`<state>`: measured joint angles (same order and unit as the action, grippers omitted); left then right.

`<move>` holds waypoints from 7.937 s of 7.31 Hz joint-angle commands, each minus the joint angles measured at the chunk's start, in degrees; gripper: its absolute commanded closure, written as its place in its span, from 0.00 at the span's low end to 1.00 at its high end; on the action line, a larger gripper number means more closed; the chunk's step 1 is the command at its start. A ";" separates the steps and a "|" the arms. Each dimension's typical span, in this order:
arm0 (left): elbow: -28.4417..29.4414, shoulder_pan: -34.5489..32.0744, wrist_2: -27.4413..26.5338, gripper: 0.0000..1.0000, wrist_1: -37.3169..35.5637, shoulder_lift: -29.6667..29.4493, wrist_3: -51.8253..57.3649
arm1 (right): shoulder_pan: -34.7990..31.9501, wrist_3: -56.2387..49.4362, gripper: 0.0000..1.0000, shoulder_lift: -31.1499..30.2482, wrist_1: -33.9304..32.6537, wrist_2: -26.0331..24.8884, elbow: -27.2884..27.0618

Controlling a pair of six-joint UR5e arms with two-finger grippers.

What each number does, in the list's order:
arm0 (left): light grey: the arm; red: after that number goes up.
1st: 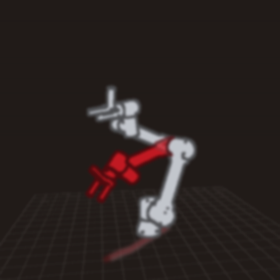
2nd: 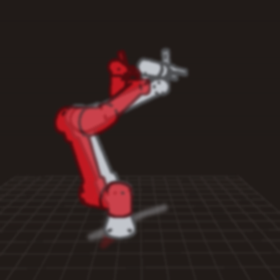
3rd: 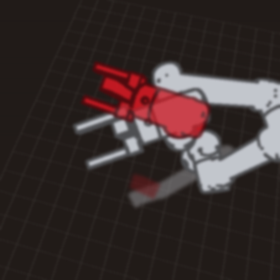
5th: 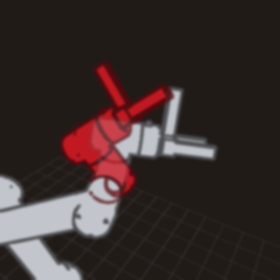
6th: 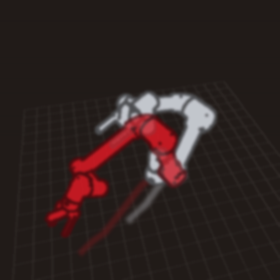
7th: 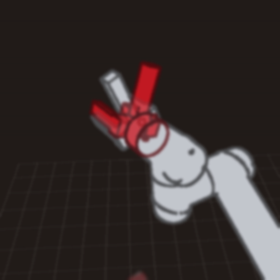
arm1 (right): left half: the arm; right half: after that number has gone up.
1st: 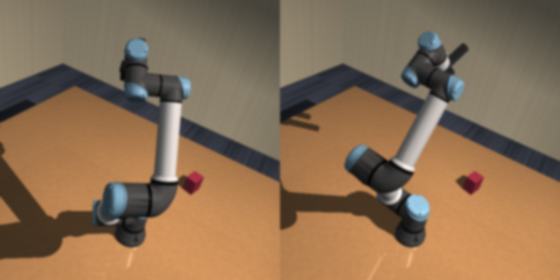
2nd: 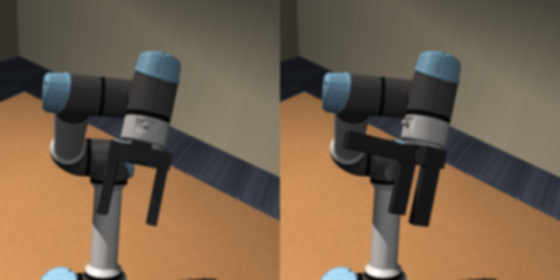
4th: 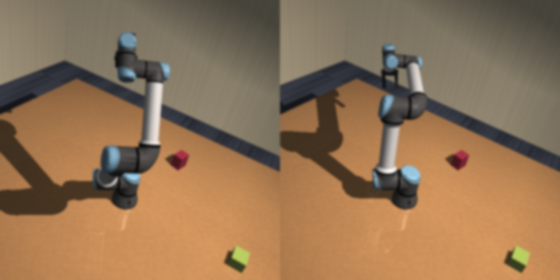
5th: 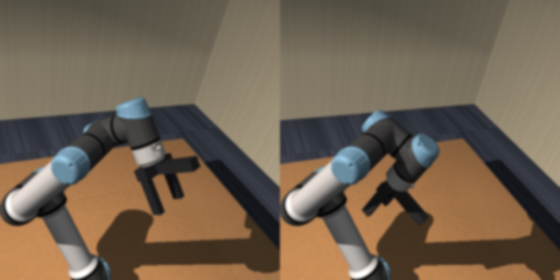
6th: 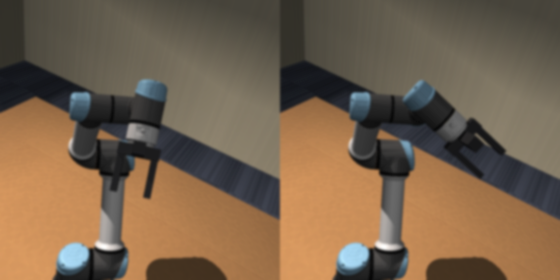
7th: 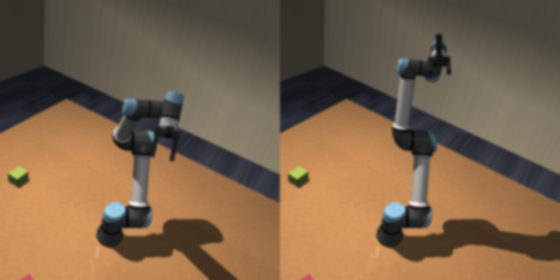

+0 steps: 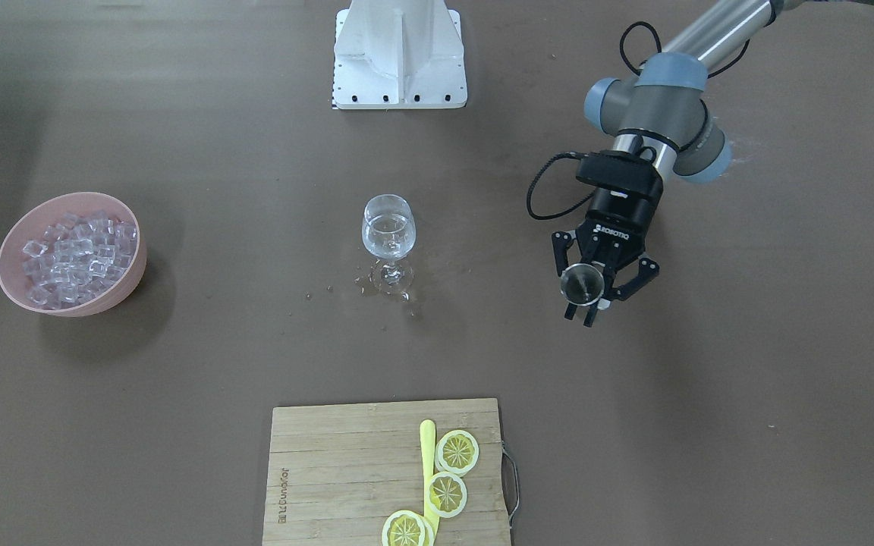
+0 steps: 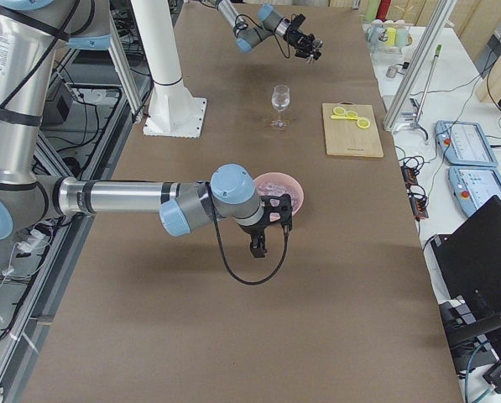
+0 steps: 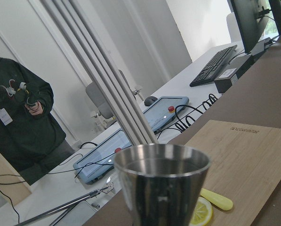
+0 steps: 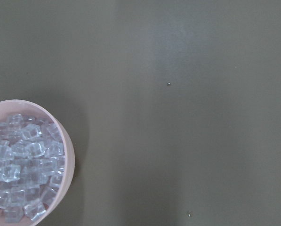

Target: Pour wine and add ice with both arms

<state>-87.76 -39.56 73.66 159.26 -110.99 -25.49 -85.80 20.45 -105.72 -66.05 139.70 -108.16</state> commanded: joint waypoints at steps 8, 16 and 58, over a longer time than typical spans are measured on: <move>21.93 -10.71 10.28 1.00 16.87 8.94 -26.89 | 18.21 15.05 0.01 7.80 -0.05 -8.82 -2.58; 24.66 -10.19 3.34 0.78 17.75 6.66 -28.56 | 18.74 15.05 0.01 9.74 -0.13 -9.45 -2.23; -10.23 -44.55 58.71 0.02 -55.20 16.41 -3.95 | 49.06 50.56 1.00 64.31 -30.28 -29.31 6.91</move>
<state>-97.87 -84.09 132.56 103.89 -95.15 -29.46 -37.09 70.77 -42.89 -96.44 110.72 -102.32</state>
